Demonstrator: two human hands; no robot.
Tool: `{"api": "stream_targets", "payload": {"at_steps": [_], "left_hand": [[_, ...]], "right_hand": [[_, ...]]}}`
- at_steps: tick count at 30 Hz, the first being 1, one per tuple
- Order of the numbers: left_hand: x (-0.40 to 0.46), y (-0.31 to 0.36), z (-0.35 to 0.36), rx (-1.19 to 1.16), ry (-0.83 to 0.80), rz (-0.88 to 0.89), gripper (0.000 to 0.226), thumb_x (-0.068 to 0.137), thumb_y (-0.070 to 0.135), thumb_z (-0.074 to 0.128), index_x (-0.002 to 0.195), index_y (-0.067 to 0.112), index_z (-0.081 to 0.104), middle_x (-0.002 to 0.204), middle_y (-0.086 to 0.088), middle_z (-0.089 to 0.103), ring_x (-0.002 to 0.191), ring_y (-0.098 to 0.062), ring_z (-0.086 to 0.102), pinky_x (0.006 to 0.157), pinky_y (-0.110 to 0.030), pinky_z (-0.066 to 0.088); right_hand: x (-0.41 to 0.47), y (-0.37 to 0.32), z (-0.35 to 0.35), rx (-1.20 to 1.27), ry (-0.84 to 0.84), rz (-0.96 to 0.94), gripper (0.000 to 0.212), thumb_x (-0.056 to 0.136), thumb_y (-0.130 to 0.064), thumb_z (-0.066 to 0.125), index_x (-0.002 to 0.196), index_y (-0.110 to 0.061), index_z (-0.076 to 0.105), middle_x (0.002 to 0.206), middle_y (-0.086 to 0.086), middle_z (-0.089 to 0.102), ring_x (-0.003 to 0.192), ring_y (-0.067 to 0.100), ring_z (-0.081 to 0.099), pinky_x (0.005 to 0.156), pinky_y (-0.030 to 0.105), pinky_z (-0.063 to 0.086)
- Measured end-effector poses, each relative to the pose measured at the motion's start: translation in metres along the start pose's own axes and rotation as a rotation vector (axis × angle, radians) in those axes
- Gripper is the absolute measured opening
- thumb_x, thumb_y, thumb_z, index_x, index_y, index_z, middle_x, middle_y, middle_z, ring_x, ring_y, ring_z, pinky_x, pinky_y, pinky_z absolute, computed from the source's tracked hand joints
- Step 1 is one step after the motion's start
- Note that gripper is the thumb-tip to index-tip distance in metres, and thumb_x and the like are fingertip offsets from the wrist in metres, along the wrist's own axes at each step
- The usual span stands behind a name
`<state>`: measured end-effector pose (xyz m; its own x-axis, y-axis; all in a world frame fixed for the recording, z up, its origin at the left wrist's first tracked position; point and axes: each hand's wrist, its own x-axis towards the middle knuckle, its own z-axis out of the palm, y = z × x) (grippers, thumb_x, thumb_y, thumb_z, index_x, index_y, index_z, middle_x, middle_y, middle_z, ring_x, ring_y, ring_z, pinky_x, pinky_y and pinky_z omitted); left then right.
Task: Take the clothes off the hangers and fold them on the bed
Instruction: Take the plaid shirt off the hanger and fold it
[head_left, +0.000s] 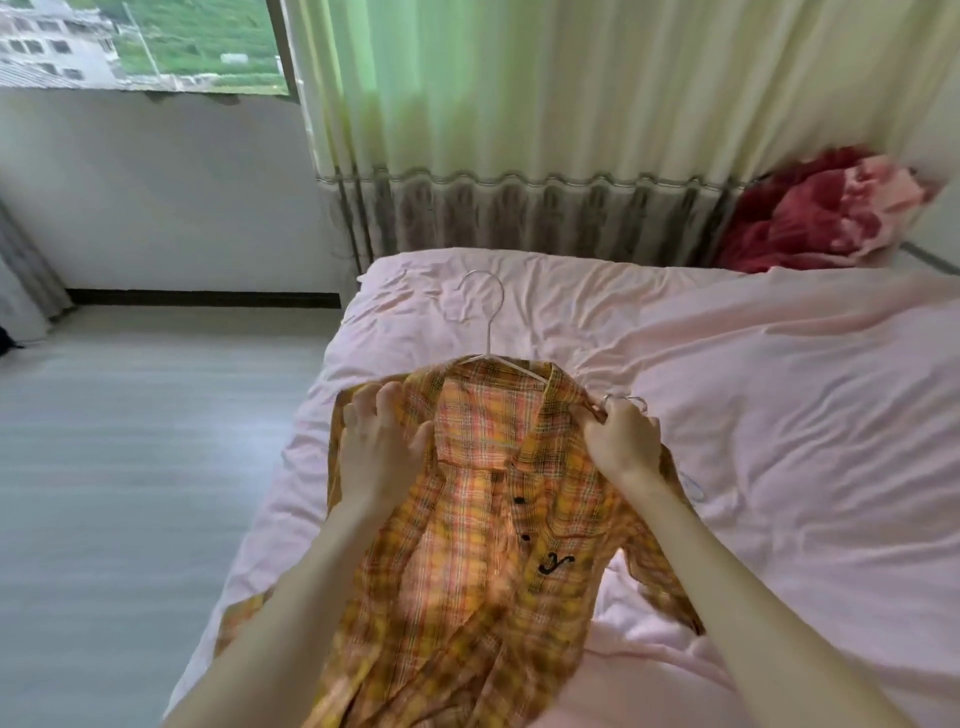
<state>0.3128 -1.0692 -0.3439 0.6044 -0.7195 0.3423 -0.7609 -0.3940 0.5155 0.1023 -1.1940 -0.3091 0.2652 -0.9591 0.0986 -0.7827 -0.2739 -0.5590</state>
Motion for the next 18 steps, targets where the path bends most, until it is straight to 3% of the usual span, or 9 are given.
{"api": "stream_targets", "payload": {"at_steps": [5, 10, 12, 14, 16, 18], "left_hand": [[0.001, -0.018, 0.038, 0.037, -0.13, -0.186, 0.083, 0.078, 0.052, 0.067, 0.141, 0.012, 0.029, 0.143, -0.014, 0.03, 0.132, -0.033, 0.03, 0.103, -0.05, 0.038], [-0.007, -0.008, 0.066, 0.019, -0.12, -0.347, 0.097, 0.076, 0.06, 0.063, 0.146, 0.01, 0.017, 0.148, -0.013, 0.023, 0.136, -0.032, 0.025, 0.101, -0.052, 0.035], [-0.003, -0.003, 0.073, 0.002, -0.088, -0.41, 0.089, 0.081, 0.051, 0.063, 0.145, 0.008, 0.019, 0.147, -0.014, 0.024, 0.135, -0.032, 0.026, 0.102, -0.053, 0.034], [0.005, -0.003, 0.08, -0.023, -0.047, -0.427, 0.07, 0.083, 0.027, 0.063, 0.139, 0.003, 0.03, 0.142, -0.016, 0.032, 0.13, -0.034, 0.033, 0.102, -0.049, 0.034], [0.015, -0.004, 0.084, -0.064, -0.015, -0.422, 0.049, 0.08, 0.006, 0.056, 0.128, 0.001, 0.045, 0.13, -0.018, 0.045, 0.119, -0.035, 0.043, 0.097, -0.044, 0.037], [0.026, -0.006, 0.086, -0.13, -0.001, -0.408, 0.041, 0.077, -0.005, 0.048, 0.118, 0.002, 0.051, 0.113, -0.018, 0.054, 0.105, -0.037, 0.051, 0.085, -0.042, 0.041]], "right_hand": [[0.004, 0.034, 0.032, 0.181, -0.128, 0.042, 0.033, 0.089, -0.04, 0.059, 0.112, -0.018, 0.069, 0.094, 0.004, 0.072, 0.098, 0.027, 0.063, 0.095, 0.045, 0.044], [0.019, 0.059, 0.038, 0.279, -0.251, 0.073, 0.031, 0.087, -0.04, 0.06, 0.109, -0.019, 0.069, 0.076, 0.0, 0.071, 0.071, 0.019, 0.066, 0.072, 0.038, 0.054], [0.025, 0.064, 0.039, 0.274, -0.267, 0.057, 0.029, 0.088, -0.04, 0.059, 0.105, -0.018, 0.069, 0.071, -0.001, 0.069, 0.067, 0.018, 0.063, 0.068, 0.033, 0.05], [0.031, 0.067, 0.039, 0.27, -0.266, 0.039, 0.025, 0.088, -0.04, 0.059, 0.101, -0.02, 0.069, 0.079, 0.001, 0.071, 0.074, 0.019, 0.065, 0.074, 0.036, 0.051], [0.037, 0.071, 0.037, 0.236, -0.284, 0.038, 0.026, 0.087, -0.044, 0.06, 0.095, -0.019, 0.067, 0.082, 0.002, 0.07, 0.077, 0.021, 0.065, 0.077, 0.037, 0.05], [0.047, 0.076, 0.033, 0.212, -0.304, 0.059, 0.038, 0.083, -0.053, 0.061, 0.088, -0.015, 0.064, 0.072, 0.002, 0.066, 0.069, 0.021, 0.061, 0.071, 0.035, 0.048]]}}
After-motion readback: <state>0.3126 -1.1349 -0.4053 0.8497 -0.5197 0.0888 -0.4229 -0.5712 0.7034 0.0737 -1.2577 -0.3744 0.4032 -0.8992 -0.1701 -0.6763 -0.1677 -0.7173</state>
